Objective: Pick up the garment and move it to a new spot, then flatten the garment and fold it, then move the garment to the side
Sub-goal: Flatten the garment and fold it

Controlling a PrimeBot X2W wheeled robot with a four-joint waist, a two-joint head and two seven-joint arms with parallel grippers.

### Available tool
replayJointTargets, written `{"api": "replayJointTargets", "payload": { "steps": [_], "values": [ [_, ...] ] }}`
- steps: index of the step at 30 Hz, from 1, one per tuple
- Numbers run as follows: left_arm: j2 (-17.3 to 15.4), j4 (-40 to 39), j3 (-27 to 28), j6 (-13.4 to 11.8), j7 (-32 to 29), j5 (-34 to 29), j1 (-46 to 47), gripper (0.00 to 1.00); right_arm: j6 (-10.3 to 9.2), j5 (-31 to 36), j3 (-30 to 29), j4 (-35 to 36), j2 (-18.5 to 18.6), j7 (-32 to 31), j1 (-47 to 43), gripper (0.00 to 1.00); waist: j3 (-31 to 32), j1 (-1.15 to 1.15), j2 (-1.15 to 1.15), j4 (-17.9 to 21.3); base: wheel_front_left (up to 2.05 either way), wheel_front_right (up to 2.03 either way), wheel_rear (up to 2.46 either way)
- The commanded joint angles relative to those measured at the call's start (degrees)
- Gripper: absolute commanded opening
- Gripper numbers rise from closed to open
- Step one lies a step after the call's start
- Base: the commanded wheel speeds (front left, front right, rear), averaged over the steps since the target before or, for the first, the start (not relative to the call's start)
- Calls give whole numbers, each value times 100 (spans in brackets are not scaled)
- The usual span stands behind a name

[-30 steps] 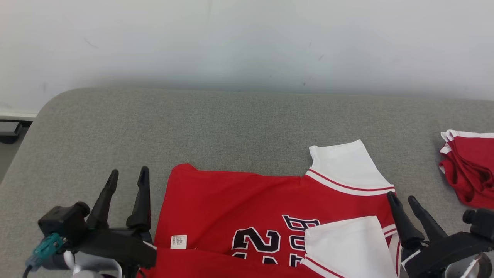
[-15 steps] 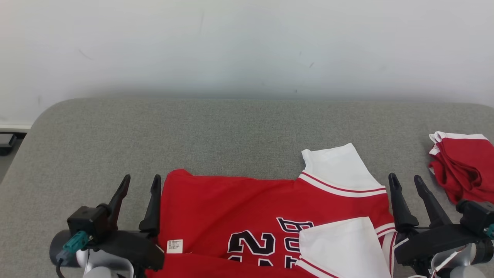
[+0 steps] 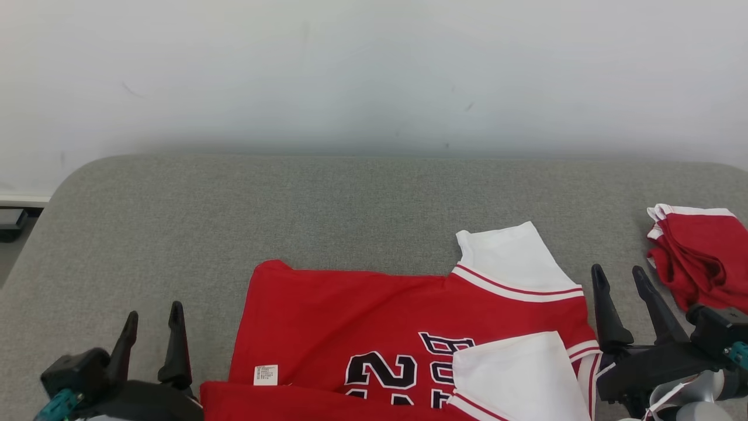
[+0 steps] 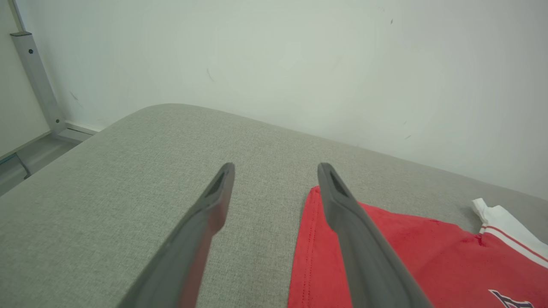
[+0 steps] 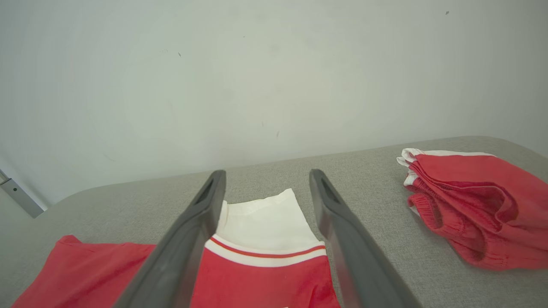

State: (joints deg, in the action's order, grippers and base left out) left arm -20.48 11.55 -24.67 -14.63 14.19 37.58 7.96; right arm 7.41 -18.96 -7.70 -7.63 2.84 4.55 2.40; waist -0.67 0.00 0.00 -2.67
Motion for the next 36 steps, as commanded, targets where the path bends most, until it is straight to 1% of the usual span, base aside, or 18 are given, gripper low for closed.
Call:
{"api": "replayJointTargets", "payload": {
  "steps": [1, 8, 10, 31, 36],
  "values": [
    [-34, -71, 45, 16, 33, 21, -83, 100, 13, 13, -30, -6, 13, 16, 37, 100, -5, 0, 0, -18, 0, 0, 0],
    [-165, -419, 0, 184, 36, -19, -289, 100, 13, 127, -63, 90, 15, -133, 57, 100, -73, 0, 0, -67, 0, 0, 0],
    [-196, -500, -40, 187, -8, -52, -278, 100, 13, 142, -77, 129, 13, -157, 70, 100, -113, 0, 0, -74, 0, 0, 0],
    [-267, -838, -206, 8, -290, -136, -220, 100, 13, 165, -77, 158, 13, -207, 144, 100, -269, 0, 0, -82, 0, 0, 0],
    [-302, -897, -273, 1, -413, -167, -181, 100, 13, 126, -79, 182, 13, -270, 212, 100, -304, 0, 0, -84, 0, 0, 0]
  ]
}}
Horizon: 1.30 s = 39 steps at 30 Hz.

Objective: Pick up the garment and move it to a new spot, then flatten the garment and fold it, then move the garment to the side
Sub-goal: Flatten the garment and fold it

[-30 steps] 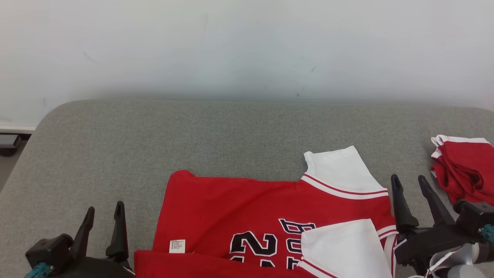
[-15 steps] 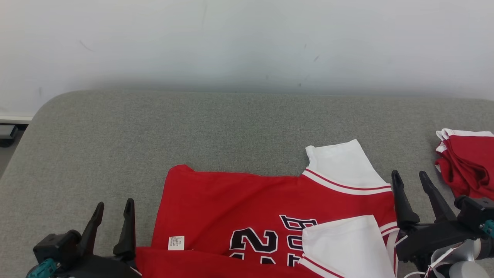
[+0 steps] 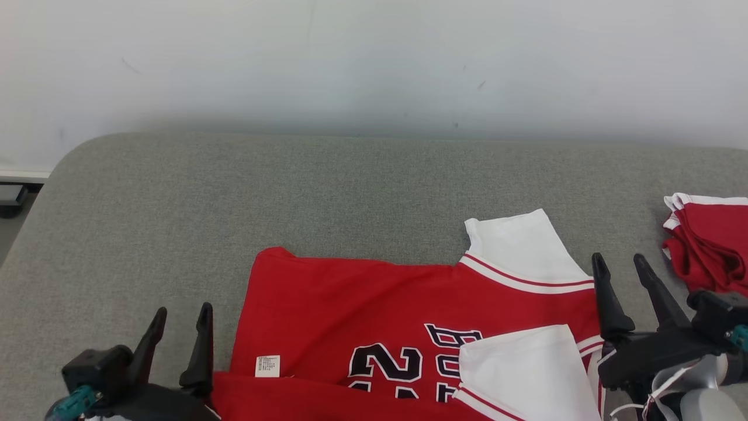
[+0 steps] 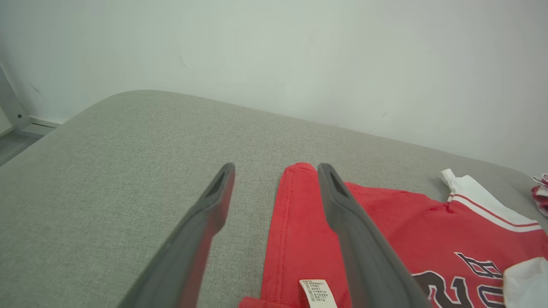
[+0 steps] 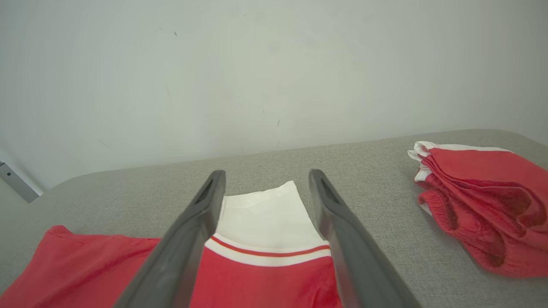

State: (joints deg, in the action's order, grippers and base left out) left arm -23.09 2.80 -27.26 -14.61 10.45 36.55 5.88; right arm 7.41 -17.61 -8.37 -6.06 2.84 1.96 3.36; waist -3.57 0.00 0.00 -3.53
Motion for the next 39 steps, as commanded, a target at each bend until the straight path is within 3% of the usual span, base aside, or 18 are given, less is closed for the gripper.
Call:
{"api": "replayJointTargets", "payload": {
  "steps": [1, 6, 10, 16, 25, 32, 39],
  "values": [
    [-52, -35, -49, 27, -109, -65, 94, 100, 13, -55, 0, 34, 13, -81, 153, 100, -41, 0, 0, 3, 0, 0, 0],
    [-118, 76, -252, 198, -777, -23, 635, 100, 13, 54, 21, 167, 13, -645, 552, 100, -230, 0, 0, 4, 0, 0, 0],
    [-38, 475, -440, 417, -1573, 109, 1387, 100, 13, 192, -86, 251, 16, -1532, 1196, 100, -560, 0, 0, 7, 0, 0, 0],
    [127, 987, -437, 386, -2342, 298, 2248, 100, 13, 382, -180, 327, 10, -2792, 2100, 100, -988, 0, 0, -73, 0, 0, 0],
    [353, 1405, -720, 409, -3362, 189, 3394, 100, 6, 932, -375, -46, 358, -4605, 3383, 100, -1813, 0, 0, -284, 0, 0, 0],
    [436, 1613, -946, 466, -3879, 122, 3922, 100, 6, 1107, -456, -487, 465, -5586, 3858, 100, -2282, 0, 0, -382, 0, 0, 0],
    [395, 1329, -1011, 252, -4108, 25, 4006, 100, 6, 1196, -510, -474, 458, -5721, 3966, 100, -2532, 0, 0, -481, 0, 0, 0]
  ]
}}
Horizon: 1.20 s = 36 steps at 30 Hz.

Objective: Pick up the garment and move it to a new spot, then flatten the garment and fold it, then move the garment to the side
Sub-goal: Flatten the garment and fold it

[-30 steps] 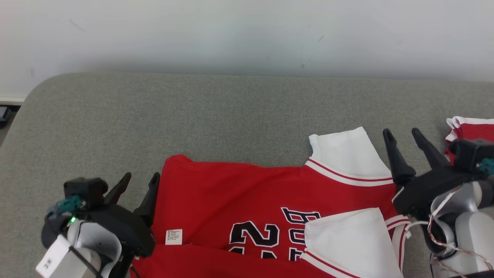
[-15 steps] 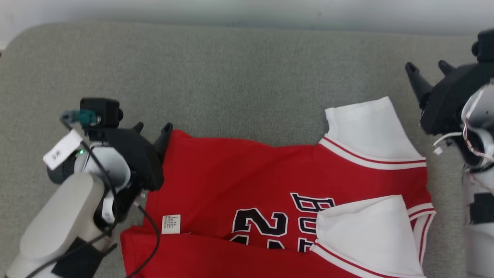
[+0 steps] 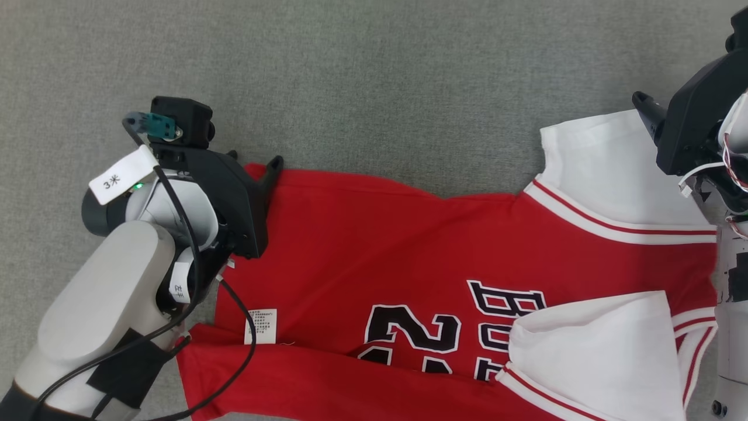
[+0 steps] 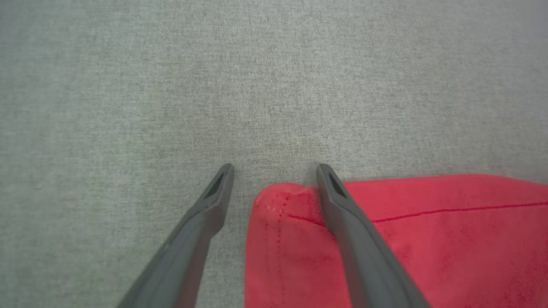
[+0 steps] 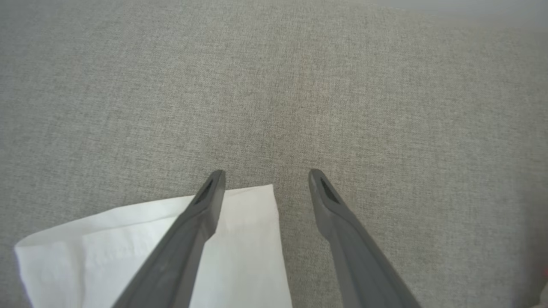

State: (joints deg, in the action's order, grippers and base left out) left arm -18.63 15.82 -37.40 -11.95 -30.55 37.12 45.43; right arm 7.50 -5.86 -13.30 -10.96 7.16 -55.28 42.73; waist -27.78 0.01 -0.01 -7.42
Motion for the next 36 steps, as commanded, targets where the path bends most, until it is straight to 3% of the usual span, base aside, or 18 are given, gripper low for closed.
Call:
{"api": "replayJointTargets", "payload": {
  "steps": [1, 15, 36],
  "values": [
    [-87, -47, 9, -64, 3, -76, 49, 100, -3, 15, -9, 28, 21, 9, 21, 100, -120, -1, 1, -97, 0, 0, 0],
    [-429, -1547, -85, -615, -731, -80, -340, 100, -2, -32, -163, -49, -113, -152, 68, 100, -23, -1, 1, -164, 0, 0, 0],
    [-306, -1238, -163, -650, -797, -56, -156, 100, -3, 249, -69, -310, -312, -67, 127, 100, -398, -1, 1, -31, 0, 0, 0]
  ]
}}
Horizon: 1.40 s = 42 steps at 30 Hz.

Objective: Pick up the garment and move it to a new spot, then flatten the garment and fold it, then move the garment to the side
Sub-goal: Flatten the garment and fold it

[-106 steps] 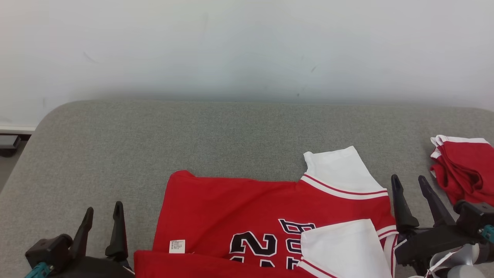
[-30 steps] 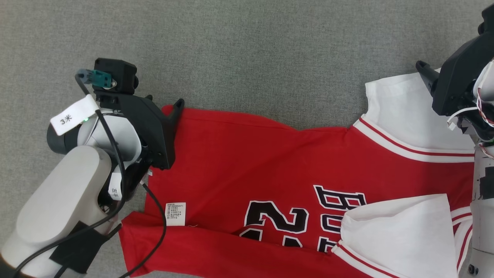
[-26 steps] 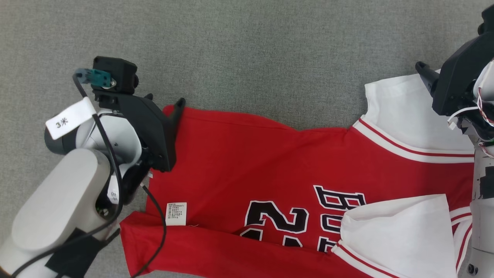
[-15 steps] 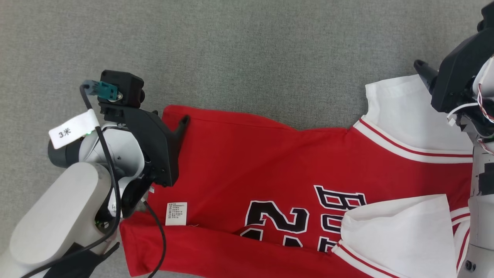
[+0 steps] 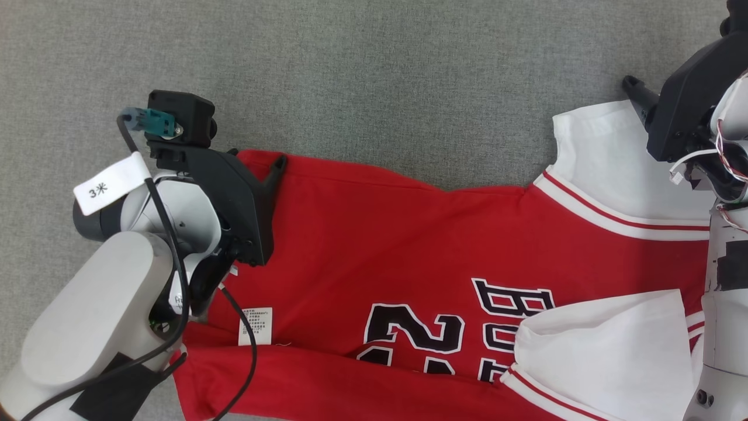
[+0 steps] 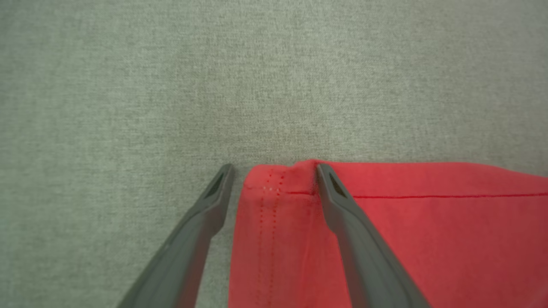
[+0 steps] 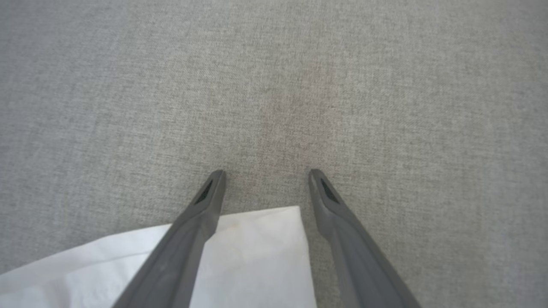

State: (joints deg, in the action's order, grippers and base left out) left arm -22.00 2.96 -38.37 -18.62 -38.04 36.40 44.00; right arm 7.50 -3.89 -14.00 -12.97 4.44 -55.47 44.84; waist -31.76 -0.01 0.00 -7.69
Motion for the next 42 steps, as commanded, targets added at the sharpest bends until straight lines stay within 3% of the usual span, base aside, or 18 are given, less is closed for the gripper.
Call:
{"api": "replayJointTargets", "payload": {
  "steps": [1, 9, 16, 27, 31, 34, 37, 42],
  "values": [
    [41, 48, -79, 17, -58, 24, -15, 100, -3, 77, 3, -119, -49, -94, -103, 100, 4, 1, 0, -8, 0, 0, 0],
    [24, -93, -110, -29, -127, 36, -31, 100, -3, 186, 8, 541, 125, -227, -274, 100, 67, 1, 0, -30, 0, 0, 0],
    [42, -60, -136, -17, -116, 103, -124, 100, -3, 168, -131, 1144, 57, -359, -636, 100, 86, 1, 0, 52, 0, 0, 0],
    [10, -31, -145, -6, -145, 147, -53, 100, -3, 9, -151, 1072, -72, -383, -658, 100, 50, 1, 0, 87, 0, 0, 0],
    [12, -8, -141, 15, -163, 185, -34, 91, -3, -44, -95, 982, -78, -479, -518, 100, 79, 1, 0, 76, 0, 0, 0],
    [5, 18, -142, 29, -206, 231, -25, 81, -3, -41, -26, 911, -32, -638, -394, 85, 89, 1, 0, 70, 0, 0, 0],
    [29, 39, -179, 42, -267, 268, -19, 75, -3, -10, -15, 832, 26, -841, -272, 91, 96, 1, 0, 52, 0, 0, 0],
    [84, 82, -214, 55, -364, 330, 25, 77, -3, 41, -52, 751, 91, -1087, -184, 99, 105, 1, 0, 4, 0, 0, 0]
  ]
}}
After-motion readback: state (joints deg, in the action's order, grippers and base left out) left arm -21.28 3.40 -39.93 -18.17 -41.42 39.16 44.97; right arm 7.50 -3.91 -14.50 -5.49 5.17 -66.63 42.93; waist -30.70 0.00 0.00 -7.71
